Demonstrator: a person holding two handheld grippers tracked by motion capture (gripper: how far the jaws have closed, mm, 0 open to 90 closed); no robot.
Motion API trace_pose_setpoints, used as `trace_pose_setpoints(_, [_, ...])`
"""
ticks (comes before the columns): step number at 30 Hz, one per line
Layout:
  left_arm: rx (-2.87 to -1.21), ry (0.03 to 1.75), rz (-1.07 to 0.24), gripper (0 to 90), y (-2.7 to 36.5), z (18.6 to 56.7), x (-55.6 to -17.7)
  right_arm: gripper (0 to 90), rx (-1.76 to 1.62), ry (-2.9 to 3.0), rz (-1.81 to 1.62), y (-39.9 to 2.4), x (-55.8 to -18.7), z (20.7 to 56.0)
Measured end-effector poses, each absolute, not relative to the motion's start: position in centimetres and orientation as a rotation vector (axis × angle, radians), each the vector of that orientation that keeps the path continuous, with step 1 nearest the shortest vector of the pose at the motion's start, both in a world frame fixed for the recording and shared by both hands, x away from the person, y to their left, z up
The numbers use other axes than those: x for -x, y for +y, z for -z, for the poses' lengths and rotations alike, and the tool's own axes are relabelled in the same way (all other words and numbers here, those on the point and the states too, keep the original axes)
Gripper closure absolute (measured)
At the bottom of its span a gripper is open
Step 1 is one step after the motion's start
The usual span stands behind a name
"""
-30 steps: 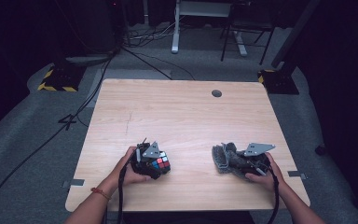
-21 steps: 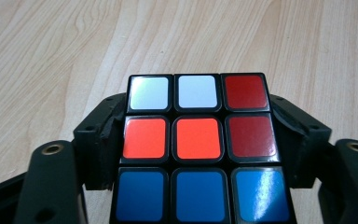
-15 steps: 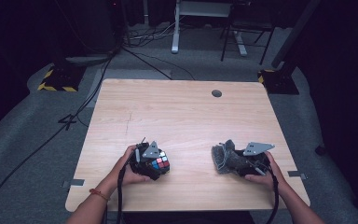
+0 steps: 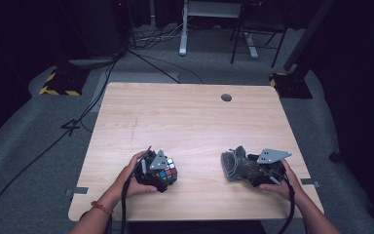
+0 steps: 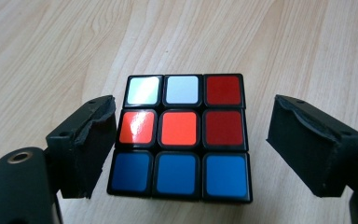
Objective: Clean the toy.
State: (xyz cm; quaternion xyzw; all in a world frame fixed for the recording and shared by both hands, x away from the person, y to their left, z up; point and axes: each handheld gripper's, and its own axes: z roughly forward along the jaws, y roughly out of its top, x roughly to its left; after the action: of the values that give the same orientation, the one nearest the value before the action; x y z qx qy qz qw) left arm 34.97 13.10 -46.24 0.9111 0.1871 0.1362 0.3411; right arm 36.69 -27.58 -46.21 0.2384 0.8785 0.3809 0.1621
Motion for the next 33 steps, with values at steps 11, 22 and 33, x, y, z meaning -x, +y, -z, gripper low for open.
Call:
trace_pose_setpoints(11, [-2.358, 0.525, -0.473, 16.3, 15.1, 45.0, -33.2, 25.0, -0.658, 2.480, -0.992, -29.4, -35.4, 44.5])
trace_pose_setpoints(22, [-2.430, 0.636, -0.539, 16.3, 17.8, 45.5, -32.3, 25.4, -0.750, 2.458, -0.926, -32.7, -34.2, 44.8])
trace_pose_setpoints(33, [-2.365, 0.779, -0.455, 16.3, 21.4, 47.1, -32.3, 25.0, -0.886, 2.409, -0.896, -36.4, -33.7, 47.1])
